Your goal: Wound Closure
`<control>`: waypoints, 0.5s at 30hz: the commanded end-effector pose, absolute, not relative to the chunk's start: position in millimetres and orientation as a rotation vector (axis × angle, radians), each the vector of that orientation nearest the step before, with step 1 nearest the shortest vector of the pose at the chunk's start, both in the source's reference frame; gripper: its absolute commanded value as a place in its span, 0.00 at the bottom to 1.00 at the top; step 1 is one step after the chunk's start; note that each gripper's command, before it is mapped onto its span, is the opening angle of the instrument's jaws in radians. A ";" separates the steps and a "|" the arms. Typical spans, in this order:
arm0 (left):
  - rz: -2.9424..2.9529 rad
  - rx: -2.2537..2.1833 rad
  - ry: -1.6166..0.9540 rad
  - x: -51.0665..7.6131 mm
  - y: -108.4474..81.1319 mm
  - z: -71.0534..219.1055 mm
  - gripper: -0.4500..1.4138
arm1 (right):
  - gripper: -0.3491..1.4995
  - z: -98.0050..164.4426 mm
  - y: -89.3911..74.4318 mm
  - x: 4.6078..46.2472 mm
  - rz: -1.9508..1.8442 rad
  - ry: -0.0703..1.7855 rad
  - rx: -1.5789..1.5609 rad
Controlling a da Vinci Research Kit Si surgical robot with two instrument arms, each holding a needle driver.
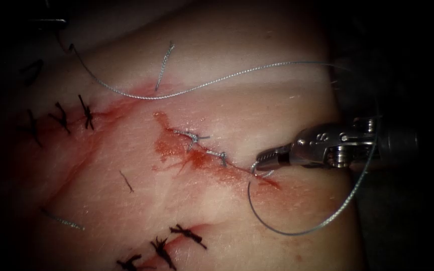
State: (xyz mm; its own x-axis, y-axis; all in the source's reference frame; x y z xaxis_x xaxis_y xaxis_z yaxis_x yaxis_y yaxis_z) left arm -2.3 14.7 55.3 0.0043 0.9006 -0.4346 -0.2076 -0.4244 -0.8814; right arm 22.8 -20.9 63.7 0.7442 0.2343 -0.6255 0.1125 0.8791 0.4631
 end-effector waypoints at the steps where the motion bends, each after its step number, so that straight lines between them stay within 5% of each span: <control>1: 1.575 -1.387 -0.774 -2.8 14.6 55.8 0.00 | 0.13 64.0 -21.2 23.9 0.055 0.741 0.501; 7: 1.575 -1.387 -0.774 -2.8 14.6 55.8 0.00 | 0.08 64.0 -21.2 24.6 0.011 0.742 0.499; 15: 1.571 -1.384 -0.777 -2.8 14.5 55.8 0.00 | 0.35 64.0 -21.2 24.5 -0.018 0.722 0.487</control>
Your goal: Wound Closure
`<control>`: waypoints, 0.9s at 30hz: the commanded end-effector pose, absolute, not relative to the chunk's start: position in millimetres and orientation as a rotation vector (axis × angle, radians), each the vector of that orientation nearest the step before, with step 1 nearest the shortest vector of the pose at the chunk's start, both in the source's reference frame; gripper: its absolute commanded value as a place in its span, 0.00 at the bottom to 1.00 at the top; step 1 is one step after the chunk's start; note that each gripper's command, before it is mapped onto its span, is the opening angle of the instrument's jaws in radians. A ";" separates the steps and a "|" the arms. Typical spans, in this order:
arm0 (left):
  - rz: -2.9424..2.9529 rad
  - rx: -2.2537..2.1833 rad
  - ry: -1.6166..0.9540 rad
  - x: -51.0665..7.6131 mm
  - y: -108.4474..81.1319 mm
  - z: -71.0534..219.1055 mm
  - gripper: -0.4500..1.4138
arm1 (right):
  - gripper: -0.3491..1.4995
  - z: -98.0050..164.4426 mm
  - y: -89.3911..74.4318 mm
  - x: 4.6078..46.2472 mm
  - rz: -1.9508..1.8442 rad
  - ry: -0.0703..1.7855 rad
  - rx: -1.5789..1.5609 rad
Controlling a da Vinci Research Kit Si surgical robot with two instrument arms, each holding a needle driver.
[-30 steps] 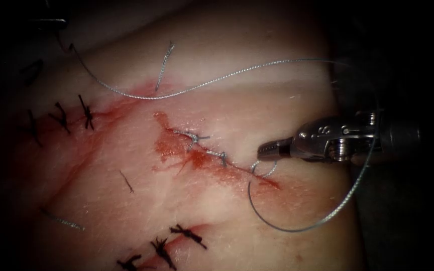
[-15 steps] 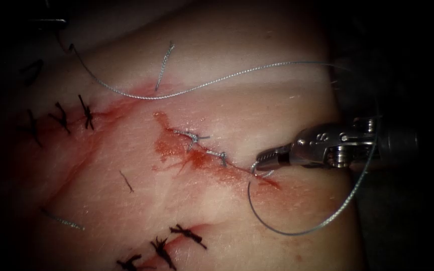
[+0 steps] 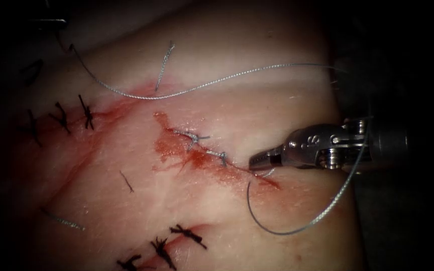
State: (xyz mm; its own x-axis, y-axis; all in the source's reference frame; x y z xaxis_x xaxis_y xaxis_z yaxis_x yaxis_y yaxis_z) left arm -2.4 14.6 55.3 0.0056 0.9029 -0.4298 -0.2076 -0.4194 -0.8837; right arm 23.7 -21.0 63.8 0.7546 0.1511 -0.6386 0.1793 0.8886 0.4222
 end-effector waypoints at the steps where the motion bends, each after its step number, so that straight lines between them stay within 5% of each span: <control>1: 1.571 -1.384 -0.777 -2.8 14.5 55.8 0.00 | 0.35 64.0 -21.2 24.5 -0.030 0.720 0.483; 8: 1.571 -1.384 -0.777 -2.8 14.5 55.8 0.00 | 0.40 64.0 -20.9 24.3 -0.082 0.680 0.466; 24: 1.570 -1.383 -0.775 -3.0 14.5 55.7 0.00 | 0.01 63.8 -19.9 24.4 -0.158 0.609 0.432; 27: 1.571 -1.384 -0.779 -3.0 14.4 55.7 0.00 | 0.00 63.9 -19.9 24.4 -0.172 0.600 0.428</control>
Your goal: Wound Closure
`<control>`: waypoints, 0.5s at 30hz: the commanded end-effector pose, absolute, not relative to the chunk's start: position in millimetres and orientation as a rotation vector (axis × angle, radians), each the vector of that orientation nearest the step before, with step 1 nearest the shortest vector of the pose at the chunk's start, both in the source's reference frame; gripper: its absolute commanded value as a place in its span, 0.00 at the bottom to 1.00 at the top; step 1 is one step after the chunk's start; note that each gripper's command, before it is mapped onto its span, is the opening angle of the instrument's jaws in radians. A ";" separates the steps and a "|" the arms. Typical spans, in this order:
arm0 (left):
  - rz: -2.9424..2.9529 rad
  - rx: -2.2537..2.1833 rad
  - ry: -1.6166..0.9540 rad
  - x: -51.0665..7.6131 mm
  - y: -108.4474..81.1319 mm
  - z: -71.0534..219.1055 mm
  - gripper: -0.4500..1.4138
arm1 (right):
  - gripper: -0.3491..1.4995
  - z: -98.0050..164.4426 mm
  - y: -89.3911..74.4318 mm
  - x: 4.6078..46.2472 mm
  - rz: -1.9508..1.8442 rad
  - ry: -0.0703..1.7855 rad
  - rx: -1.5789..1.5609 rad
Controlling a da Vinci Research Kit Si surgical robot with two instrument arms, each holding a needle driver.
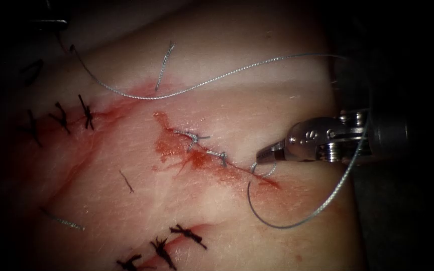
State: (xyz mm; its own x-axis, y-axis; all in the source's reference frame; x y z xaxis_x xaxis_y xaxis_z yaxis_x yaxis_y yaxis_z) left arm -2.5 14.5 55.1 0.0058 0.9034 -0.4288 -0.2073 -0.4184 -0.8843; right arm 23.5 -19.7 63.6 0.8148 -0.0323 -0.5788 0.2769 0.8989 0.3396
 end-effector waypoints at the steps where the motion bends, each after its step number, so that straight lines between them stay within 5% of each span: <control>1: 1.571 -1.384 -0.779 -3.0 14.4 55.7 0.00 | 0.00 63.8 -20.0 24.3 -0.174 0.594 0.428; 6: 1.570 -1.384 -0.779 -3.0 14.4 55.6 0.00 | 0.02 63.5 -19.9 24.4 -0.189 0.599 0.425; 10: 1.570 -1.384 -0.780 -3.0 14.4 55.6 0.00 | 0.25 63.5 -20.0 24.2 -0.209 0.601 0.424; 15: 1.570 -1.384 -0.780 -3.0 14.4 55.6 0.00 | 0.22 63.7 -20.2 24.3 -0.246 0.578 0.419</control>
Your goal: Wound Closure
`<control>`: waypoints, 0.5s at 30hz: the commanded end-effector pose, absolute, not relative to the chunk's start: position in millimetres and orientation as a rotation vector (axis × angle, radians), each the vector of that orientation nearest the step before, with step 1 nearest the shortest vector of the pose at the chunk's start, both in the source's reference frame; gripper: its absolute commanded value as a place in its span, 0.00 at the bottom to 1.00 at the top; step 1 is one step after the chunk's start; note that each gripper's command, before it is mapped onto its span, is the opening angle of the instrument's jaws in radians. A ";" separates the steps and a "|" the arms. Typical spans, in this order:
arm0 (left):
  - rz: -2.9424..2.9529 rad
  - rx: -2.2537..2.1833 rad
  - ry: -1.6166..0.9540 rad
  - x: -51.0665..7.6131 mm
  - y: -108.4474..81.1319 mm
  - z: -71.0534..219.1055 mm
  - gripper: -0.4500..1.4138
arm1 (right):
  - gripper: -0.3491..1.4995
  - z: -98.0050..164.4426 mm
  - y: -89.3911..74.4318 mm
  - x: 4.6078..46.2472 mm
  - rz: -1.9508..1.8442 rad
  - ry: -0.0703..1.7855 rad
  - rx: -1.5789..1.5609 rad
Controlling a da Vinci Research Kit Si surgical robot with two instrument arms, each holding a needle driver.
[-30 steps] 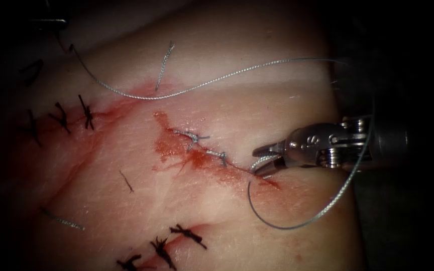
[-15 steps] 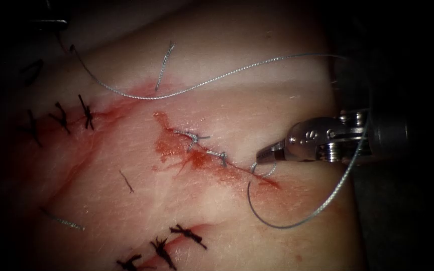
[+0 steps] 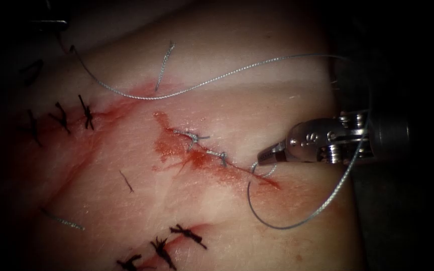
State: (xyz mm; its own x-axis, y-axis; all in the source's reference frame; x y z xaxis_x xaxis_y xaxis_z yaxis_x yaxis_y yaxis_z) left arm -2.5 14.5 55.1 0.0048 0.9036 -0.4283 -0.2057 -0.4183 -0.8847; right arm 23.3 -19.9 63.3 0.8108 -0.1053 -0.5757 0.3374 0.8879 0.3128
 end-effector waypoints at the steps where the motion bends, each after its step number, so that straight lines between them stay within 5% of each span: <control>1: 1.570 -1.384 -0.780 -3.0 14.4 55.6 0.00 | 0.23 63.8 -20.3 24.3 -0.248 0.572 0.419; 6: 1.570 -1.384 -0.779 -3.1 14.4 55.6 0.00 | 0.20 64.0 -20.3 24.3 -0.255 0.560 0.415; 15: 1.566 -1.381 -0.787 -3.1 14.3 55.5 0.00 | 0.35 64.2 -20.5 24.4 -0.258 0.554 0.414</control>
State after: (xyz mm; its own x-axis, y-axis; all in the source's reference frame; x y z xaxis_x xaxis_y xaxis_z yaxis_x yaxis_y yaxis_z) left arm -2.6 14.4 55.0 0.0039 0.9061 -0.4231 -0.2021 -0.4136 -0.8877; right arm 23.5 -20.2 64.0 0.8232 -0.1247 -0.5539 0.3431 0.8866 0.3102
